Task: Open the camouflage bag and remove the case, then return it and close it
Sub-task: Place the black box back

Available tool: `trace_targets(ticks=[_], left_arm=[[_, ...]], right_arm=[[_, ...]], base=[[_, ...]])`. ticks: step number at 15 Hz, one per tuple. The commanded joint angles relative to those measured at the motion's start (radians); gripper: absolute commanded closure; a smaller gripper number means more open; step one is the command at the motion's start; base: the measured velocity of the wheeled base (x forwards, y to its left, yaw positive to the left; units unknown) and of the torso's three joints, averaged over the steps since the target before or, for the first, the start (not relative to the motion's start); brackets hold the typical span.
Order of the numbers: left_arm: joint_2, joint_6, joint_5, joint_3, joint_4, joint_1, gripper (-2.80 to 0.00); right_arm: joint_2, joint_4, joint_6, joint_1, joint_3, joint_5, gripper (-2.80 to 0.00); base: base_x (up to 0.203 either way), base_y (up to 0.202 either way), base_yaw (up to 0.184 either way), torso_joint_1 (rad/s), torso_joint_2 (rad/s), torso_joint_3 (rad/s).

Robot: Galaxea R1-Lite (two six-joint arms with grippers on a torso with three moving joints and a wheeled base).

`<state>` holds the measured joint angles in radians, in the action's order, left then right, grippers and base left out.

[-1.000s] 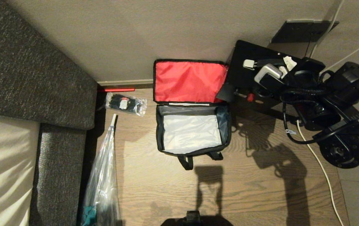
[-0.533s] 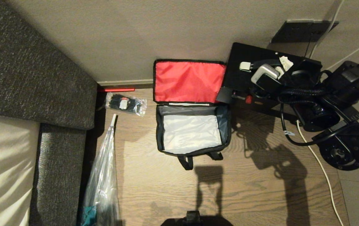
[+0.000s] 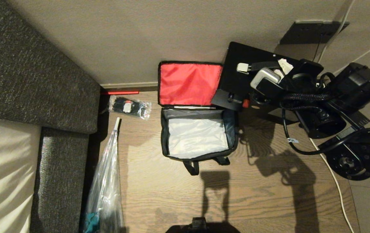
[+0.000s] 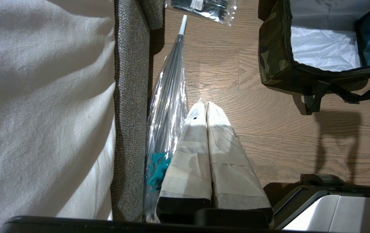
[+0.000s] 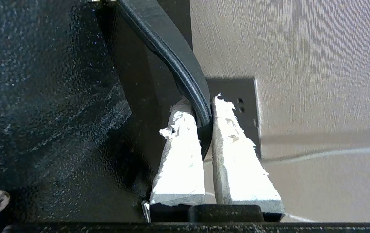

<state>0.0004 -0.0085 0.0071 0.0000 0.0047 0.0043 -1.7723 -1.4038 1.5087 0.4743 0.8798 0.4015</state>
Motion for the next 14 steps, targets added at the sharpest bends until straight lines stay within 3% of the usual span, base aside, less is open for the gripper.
trace_targets(ticks=[1, 14], left_arm=[[0.000, -0.001, 0.001, 0.003, 0.000, 0.000, 0.00], [0.000, -0.001, 0.001, 0.003, 0.000, 0.000, 0.00]], right_arm=[[0.007, 0.000, 0.008, 0.040, 0.002, 0.003, 0.00], [0.001, 0.135, 0.005, 0.267, 0.042, 0.115, 0.00]], base=[[0.000, 0.000, 0.000, 0.000, 0.00, 0.000], [0.000, 0.000, 0.000, 0.000, 0.00, 0.000]])
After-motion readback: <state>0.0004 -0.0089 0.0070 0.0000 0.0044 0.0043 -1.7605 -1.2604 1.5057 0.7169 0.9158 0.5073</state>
